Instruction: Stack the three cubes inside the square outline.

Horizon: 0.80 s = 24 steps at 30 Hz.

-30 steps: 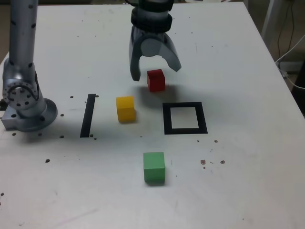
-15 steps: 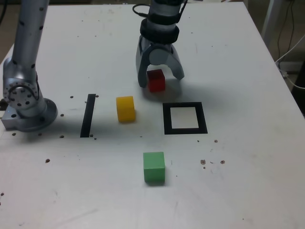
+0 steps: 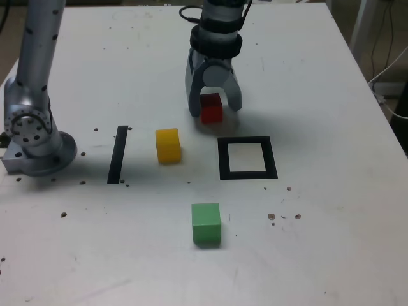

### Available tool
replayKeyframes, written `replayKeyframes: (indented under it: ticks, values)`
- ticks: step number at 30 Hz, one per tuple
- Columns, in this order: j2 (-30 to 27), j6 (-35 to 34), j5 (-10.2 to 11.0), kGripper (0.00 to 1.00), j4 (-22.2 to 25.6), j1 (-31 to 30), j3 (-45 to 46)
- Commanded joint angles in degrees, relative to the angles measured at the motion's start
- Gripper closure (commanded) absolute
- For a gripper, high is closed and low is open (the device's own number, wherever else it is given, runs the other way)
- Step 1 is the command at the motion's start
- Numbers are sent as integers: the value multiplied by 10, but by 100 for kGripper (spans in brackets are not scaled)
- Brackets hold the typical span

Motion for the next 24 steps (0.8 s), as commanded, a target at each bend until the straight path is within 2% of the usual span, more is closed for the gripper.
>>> replayKeyframes:
  ticks: [1, 5, 16, 24]
  values:
    - [1, -1, 2, 74, -4, 1, 3]
    - [-1, -1, 4, 81, -8, 1, 6]
    - [-12, 6, 11, 83, -2, -2, 5]
    - [-45, -8, 19, 83, 38, -62, -45]
